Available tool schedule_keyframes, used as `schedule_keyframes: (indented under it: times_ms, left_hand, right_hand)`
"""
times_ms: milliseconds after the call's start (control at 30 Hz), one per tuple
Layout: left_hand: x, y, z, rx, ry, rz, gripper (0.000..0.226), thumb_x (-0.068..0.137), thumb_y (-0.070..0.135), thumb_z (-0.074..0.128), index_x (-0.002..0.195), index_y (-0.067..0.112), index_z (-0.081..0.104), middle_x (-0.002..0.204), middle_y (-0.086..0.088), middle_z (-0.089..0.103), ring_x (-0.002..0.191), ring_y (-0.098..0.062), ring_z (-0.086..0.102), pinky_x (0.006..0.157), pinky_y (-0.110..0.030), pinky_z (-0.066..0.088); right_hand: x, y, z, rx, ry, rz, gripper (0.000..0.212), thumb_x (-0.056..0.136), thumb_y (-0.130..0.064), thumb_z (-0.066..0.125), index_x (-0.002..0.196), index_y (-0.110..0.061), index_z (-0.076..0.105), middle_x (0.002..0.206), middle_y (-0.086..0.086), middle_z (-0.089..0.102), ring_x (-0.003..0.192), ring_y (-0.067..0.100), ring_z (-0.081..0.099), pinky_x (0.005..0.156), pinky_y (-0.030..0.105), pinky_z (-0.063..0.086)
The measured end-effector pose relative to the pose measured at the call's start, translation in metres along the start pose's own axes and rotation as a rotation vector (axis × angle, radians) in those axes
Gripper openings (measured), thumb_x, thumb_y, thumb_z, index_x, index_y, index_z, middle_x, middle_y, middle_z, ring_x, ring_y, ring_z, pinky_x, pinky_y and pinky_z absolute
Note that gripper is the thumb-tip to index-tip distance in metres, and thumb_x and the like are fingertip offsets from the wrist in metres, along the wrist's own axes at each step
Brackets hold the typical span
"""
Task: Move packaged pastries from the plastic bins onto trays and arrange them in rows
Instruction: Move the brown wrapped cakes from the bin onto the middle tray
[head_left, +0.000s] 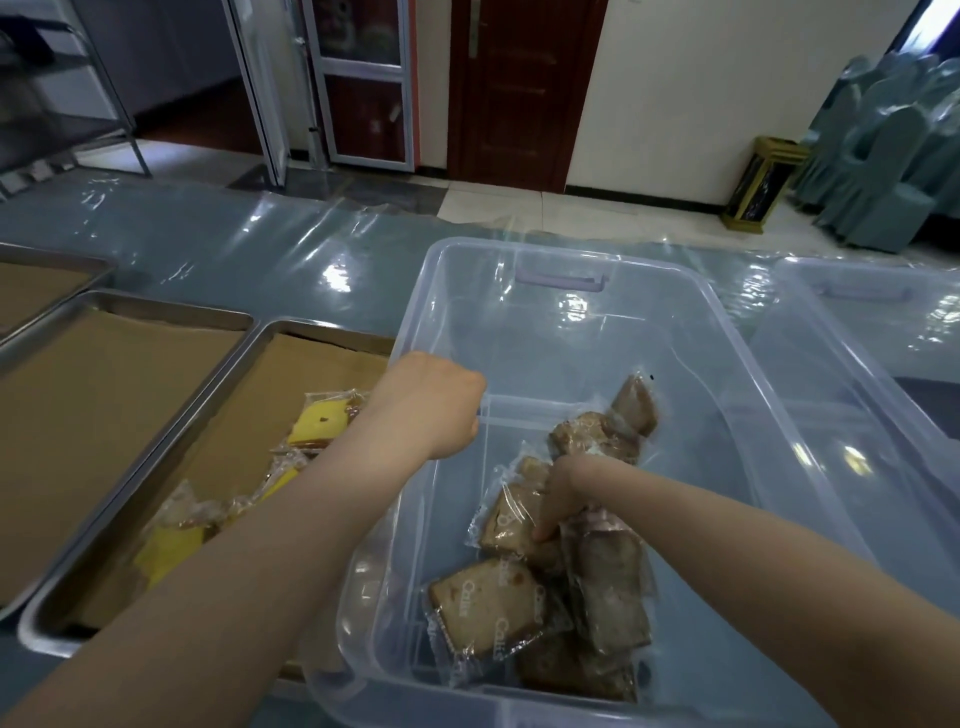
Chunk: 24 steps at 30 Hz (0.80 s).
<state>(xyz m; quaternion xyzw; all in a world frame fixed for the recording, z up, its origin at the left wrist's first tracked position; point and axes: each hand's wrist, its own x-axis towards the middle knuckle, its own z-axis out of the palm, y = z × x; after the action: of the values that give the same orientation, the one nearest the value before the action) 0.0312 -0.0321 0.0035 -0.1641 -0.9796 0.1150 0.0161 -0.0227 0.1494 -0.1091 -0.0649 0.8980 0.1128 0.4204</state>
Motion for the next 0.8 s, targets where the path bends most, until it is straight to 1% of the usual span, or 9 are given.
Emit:
schedule_keyframes:
  times_ms: [100, 267, 400, 467, 500, 567, 633, 700, 800]
  left_hand:
    - [0.0, 0.0, 0.0, 0.026, -0.012, -0.006, 0.027, 0.091, 0.028, 0.044, 0.111, 0.02, 0.059, 0.103, -0.002, 0.067, 0.09, -0.026, 0.061, 0.071, -0.032, 0.044]
    - [0.002, 0.001, -0.002, 0.043, -0.039, 0.011, 0.025, 0.092, 0.029, 0.043, 0.108, 0.021, 0.06, 0.103, -0.002, 0.067, 0.09, -0.026, 0.061, 0.079, -0.034, 0.048]
    - [0.002, 0.002, -0.002, 0.082, -0.065, 0.038, 0.026, 0.092, 0.032, 0.041, 0.106, 0.021, 0.061, 0.103, -0.002, 0.067, 0.091, -0.025, 0.062, 0.084, -0.036, 0.049]
    - [0.002, 0.002, -0.002, 0.095, -0.076, 0.035, 0.027, 0.092, 0.031, 0.041, 0.108, 0.021, 0.061, 0.105, -0.003, 0.066, 0.093, -0.025, 0.061, 0.083, -0.033, 0.046]
    - [0.002, 0.002, -0.003, 0.099, -0.08, 0.033, 0.027, 0.092, 0.031, 0.041, 0.107, 0.021, 0.061, 0.106, -0.004, 0.066, 0.094, -0.026, 0.061, 0.08, -0.031, 0.044]
    - [0.002, 0.003, -0.002, 0.109, -0.079, 0.032, 0.025, 0.092, 0.03, 0.042, 0.106, 0.02, 0.06, 0.104, -0.004, 0.067, 0.093, -0.026, 0.061, 0.076, -0.031, 0.038]
    - [0.002, 0.003, -0.002, 0.107, -0.075, 0.035, 0.023, 0.091, 0.028, 0.042, 0.104, 0.021, 0.06, 0.102, -0.003, 0.067, 0.091, -0.026, 0.06, 0.072, -0.031, 0.034]
    - [0.001, 0.003, -0.002, 0.104, -0.068, 0.032, 0.021, 0.091, 0.029, 0.043, 0.104, 0.023, 0.058, 0.101, -0.002, 0.067, 0.091, -0.026, 0.06, 0.07, -0.029, 0.03]
    - [0.0, 0.003, -0.003, 0.104, -0.061, 0.022, 0.02, 0.089, 0.029, 0.044, 0.103, 0.023, 0.057, 0.101, -0.003, 0.067, 0.093, -0.027, 0.06, 0.071, -0.03, 0.028]
  right_hand:
    - [0.001, 0.0, 0.0, -0.001, 0.13, -0.038, 0.102, 0.062, -0.061, 0.078, 0.139, -0.008, 0.037, 0.134, 0.009, 0.051, 0.115, 0.031, 0.053, 0.095, 0.04, 0.047]
    - [-0.001, -0.002, -0.001, -0.011, 0.17, -0.091, 0.1, 0.064, -0.055, 0.081, 0.136, -0.003, 0.036, 0.131, 0.012, 0.053, 0.112, 0.03, 0.054, 0.09, 0.037, 0.047]
    - [0.0, 0.018, -0.02, 0.165, 0.322, -0.059, 0.07, 0.065, -0.047, 0.083, 0.117, -0.01, 0.055, 0.1, 0.004, 0.057, 0.09, 0.021, 0.056, 0.078, 0.029, 0.049]
    - [0.004, 0.036, -0.029, 0.271, 0.443, -0.009, 0.048, 0.076, -0.038, 0.073, 0.113, -0.011, 0.059, 0.089, 0.002, 0.056, 0.085, 0.022, 0.056, 0.075, 0.031, 0.05]
    - [0.007, 0.043, -0.031, 0.282, 0.495, 0.042, 0.04, 0.081, -0.038, 0.064, 0.112, -0.013, 0.061, 0.09, 0.002, 0.058, 0.087, 0.023, 0.057, 0.076, 0.032, 0.05]
    - [0.018, 0.049, -0.03, 0.27, 0.551, 0.131, 0.049, 0.083, -0.048, 0.056, 0.121, -0.017, 0.056, 0.112, 0.008, 0.059, 0.107, 0.03, 0.051, 0.087, 0.038, 0.042]
    - [0.028, 0.041, -0.027, 0.361, 0.486, 0.207, 0.079, 0.077, -0.057, 0.065, 0.138, -0.013, 0.039, 0.136, 0.016, 0.041, 0.126, 0.037, 0.034, 0.1, 0.045, 0.034]
    - [0.036, 0.027, -0.024, 0.464, 0.427, 0.28, 0.101, 0.073, -0.058, 0.072, 0.145, -0.008, 0.022, 0.143, 0.02, 0.025, 0.13, 0.039, 0.029, 0.104, 0.047, 0.033]
    - [0.042, 0.023, -0.028, 0.484, 0.418, 0.28, 0.094, 0.079, -0.056, 0.067, 0.146, -0.007, 0.025, 0.147, 0.018, 0.027, 0.13, 0.037, 0.035, 0.103, 0.043, 0.035]
